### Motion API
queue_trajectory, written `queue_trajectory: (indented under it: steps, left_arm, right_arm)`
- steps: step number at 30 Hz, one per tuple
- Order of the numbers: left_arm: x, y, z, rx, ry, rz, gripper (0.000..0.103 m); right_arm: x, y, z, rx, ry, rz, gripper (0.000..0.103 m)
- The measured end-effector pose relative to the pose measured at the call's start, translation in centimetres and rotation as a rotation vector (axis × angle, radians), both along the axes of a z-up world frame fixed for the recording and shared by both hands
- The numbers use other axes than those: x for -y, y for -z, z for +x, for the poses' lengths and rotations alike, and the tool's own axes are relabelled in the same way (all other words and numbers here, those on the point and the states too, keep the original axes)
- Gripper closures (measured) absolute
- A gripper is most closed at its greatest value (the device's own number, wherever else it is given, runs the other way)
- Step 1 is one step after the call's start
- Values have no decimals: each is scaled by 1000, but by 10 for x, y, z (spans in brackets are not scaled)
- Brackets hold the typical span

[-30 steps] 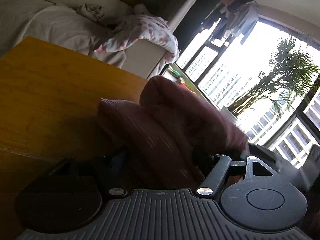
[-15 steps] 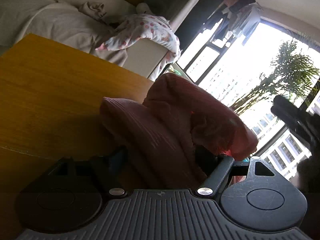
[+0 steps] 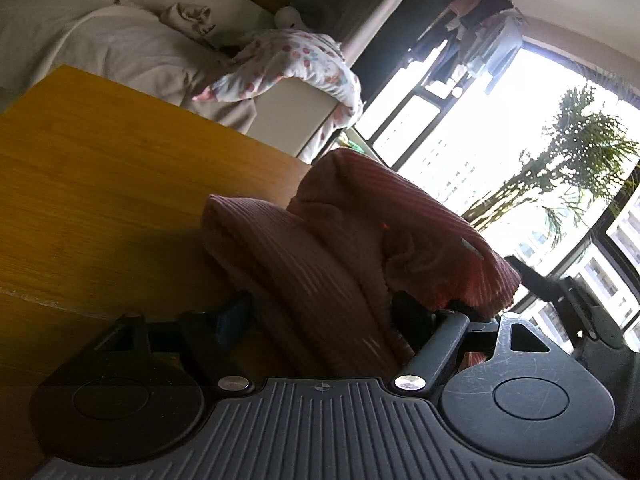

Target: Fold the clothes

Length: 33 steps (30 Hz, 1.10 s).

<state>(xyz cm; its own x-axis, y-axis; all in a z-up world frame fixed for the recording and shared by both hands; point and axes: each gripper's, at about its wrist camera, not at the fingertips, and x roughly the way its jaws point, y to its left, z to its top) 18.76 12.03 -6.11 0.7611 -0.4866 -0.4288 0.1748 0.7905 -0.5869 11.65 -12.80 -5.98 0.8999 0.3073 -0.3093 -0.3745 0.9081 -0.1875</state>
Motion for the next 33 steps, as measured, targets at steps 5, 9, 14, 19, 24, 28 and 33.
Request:
queue_trajectory:
  steps: [5, 9, 14, 19, 24, 28, 33]
  left_arm:
    - [4, -3, -1, 4, -18, 34, 20]
    - [6, -6, -4, 5, -8, 62, 20]
    - [8, -21, -18, 29, 65, 18, 17]
    - [18, -28, -28, -9, 120, -15, 27]
    - [28, -17, -22, -47, 139, 30, 41]
    - [23, -6, -16, -63, 135, 20, 44]
    - [7, -10, -28, -50, 143, 19, 44]
  right_arm:
    - [47, -11, 23, -139, -6, 372, 54]
    - [61, -2, 38, -228, -12, 551, 54]
    - [42, 17, 50, -218, -52, 334, 53]
    - [53, 5, 62, -219, -78, 439, 90]
    - [30, -41, 27, -161, -287, 353, 92]
    - [-14, -22, -1, -177, -400, 126, 92]
    - [-32, -9, -7, -121, -367, 16, 90]
